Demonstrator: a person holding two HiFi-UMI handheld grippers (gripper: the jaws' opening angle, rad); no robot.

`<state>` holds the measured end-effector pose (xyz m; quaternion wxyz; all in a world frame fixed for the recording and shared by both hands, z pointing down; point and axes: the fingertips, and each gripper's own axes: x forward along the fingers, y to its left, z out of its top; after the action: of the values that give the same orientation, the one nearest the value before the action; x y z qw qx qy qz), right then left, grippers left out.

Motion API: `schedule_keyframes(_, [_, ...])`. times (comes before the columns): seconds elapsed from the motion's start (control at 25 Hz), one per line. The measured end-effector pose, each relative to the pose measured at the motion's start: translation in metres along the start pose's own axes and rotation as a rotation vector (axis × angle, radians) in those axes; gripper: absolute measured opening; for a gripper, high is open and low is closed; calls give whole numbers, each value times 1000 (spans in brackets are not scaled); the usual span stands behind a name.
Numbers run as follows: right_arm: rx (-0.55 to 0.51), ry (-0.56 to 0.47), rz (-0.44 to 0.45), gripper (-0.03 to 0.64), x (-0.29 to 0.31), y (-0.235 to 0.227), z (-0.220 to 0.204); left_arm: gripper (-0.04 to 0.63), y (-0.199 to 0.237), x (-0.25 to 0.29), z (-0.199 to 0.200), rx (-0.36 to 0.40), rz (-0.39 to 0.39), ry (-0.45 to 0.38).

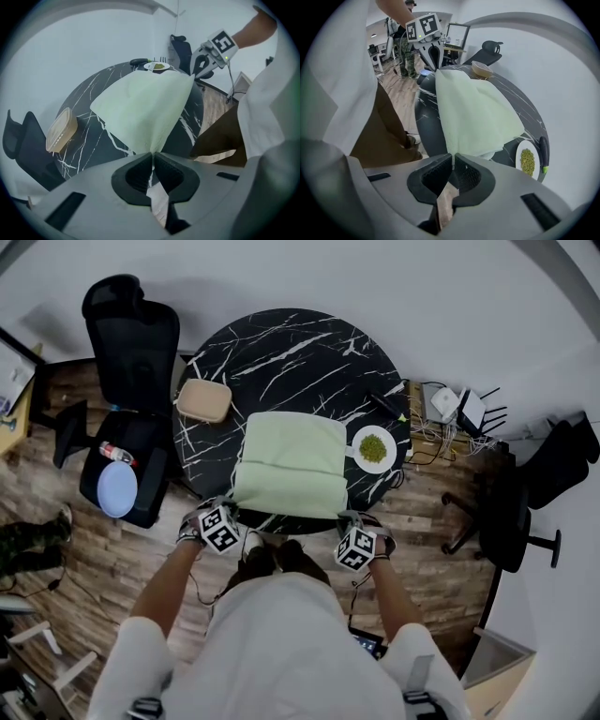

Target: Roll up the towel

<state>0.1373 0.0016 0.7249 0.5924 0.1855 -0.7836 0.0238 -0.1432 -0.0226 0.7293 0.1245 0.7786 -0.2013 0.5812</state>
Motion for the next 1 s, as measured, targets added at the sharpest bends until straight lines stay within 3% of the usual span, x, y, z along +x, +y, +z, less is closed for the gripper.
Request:
schedule_keyframes(0.44, [77,57,368,8,-49,100,-15,17,-83,-46,-40,-12,-193,33])
schedule_keyframes(0.56, [92,65,422,8,-55,113,-17,17,-94,-50,-48,-7,-231,48])
schedule_keyframes(0.8, [151,0,346,9,-66,78,-2,17,-74,-62,-31,-7,-186,7])
schedule_keyframes(1.0, [295,-156,85,9,-76,-20,21,17,-5,-79,17,-62,-48,-119])
